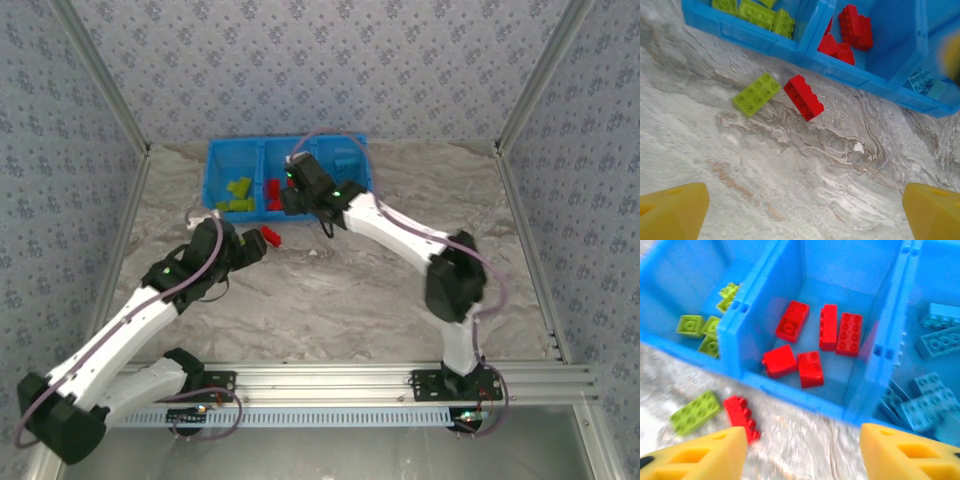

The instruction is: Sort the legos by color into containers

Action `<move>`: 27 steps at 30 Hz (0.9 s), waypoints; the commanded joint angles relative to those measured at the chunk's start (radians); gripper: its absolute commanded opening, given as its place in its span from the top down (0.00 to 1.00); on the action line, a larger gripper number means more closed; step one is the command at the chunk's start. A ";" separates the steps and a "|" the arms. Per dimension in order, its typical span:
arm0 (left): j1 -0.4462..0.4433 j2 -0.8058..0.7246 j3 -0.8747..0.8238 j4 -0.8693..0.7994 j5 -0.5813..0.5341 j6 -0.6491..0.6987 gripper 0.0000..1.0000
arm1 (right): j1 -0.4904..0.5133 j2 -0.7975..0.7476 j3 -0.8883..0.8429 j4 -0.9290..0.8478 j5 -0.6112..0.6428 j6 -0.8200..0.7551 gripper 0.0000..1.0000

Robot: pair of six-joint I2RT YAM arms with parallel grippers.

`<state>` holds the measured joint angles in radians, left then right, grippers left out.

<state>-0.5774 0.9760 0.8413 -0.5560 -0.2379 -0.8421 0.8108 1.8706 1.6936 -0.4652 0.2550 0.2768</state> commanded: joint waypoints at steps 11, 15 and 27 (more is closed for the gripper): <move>0.061 0.595 0.181 0.208 0.127 -0.178 0.17 | 0.118 -0.600 -0.475 -0.197 0.029 0.093 0.05; 0.064 0.716 0.247 0.224 0.128 -0.185 0.17 | 0.125 -0.620 -0.492 -0.217 0.047 0.111 0.01; 0.105 0.877 0.316 0.187 0.088 -0.159 0.43 | 0.126 -0.620 -0.492 -0.212 0.069 0.123 0.00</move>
<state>-0.4831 1.8355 1.1435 -0.3553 -0.1490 -1.0077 0.9321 1.2694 1.1999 -0.6636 0.3008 0.3779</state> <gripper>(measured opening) 0.595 0.999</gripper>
